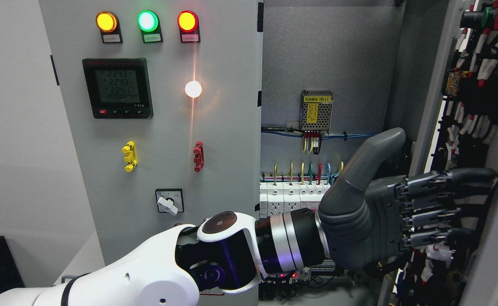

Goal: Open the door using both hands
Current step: 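Push the door outward with the left hand, swinging it open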

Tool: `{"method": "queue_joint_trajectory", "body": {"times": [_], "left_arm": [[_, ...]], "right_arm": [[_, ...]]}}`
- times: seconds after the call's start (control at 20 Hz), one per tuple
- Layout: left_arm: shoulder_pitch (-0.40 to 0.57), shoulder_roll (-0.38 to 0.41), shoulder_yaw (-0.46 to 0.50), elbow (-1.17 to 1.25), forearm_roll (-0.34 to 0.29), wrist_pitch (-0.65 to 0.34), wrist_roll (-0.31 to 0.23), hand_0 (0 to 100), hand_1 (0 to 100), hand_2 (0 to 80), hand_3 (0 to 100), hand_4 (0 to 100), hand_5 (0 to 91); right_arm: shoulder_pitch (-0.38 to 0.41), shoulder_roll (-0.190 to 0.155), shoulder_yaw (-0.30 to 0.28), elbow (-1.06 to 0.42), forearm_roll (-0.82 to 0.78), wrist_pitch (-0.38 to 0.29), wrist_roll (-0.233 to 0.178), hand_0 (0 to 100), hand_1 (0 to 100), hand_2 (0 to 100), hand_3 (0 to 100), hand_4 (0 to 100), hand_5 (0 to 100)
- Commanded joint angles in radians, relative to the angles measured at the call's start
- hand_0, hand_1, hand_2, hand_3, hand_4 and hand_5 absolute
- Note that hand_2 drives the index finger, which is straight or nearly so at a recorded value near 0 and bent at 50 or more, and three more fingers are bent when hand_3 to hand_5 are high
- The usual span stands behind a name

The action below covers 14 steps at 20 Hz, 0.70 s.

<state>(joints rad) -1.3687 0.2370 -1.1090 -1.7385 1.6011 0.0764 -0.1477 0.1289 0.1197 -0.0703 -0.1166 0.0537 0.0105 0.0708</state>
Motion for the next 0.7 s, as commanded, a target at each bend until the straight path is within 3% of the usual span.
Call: {"method": "queue_joint_trajectory", "body": {"times": [0.0,0.65], "left_arm": [[-0.023,-0.111,-0.011,0.057,-0.006,0.000,0.007,0,0,0.0,0,0,0.0],[-0.056,-0.255,-0.034,0.180,-0.052,0.017,0.008,0,0,0.0,0,0,0.0]], "right_arm": [[0.000,0.000,0.000,0.000,0.000,0.000,0.000,0,0,0,0,0,0],[0.000,0.000,0.000,0.000,0.000,0.000,0.000,0,0,0,0,0,0]]}}
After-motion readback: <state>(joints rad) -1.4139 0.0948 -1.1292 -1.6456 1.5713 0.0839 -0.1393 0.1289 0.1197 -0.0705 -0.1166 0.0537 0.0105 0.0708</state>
